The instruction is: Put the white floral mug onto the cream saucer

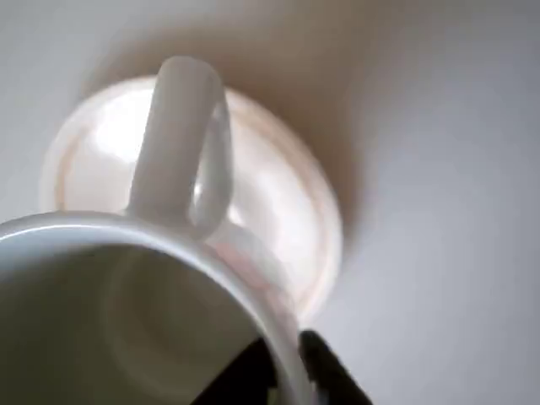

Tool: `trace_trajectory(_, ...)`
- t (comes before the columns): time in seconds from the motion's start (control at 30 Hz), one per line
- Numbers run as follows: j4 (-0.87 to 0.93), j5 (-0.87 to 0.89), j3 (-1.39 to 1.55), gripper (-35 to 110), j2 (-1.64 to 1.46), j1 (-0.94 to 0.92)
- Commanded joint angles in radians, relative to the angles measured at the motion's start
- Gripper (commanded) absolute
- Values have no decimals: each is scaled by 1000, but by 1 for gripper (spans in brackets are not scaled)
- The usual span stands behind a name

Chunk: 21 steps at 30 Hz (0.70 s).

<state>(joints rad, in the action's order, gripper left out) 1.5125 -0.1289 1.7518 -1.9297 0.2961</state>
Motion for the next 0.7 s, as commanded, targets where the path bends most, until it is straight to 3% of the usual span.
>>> trace_trajectory(0.0,-67,-2,-69,-2,14,-2)
trace_trajectory(0.67,-206,-31,29,-2,124,-43)
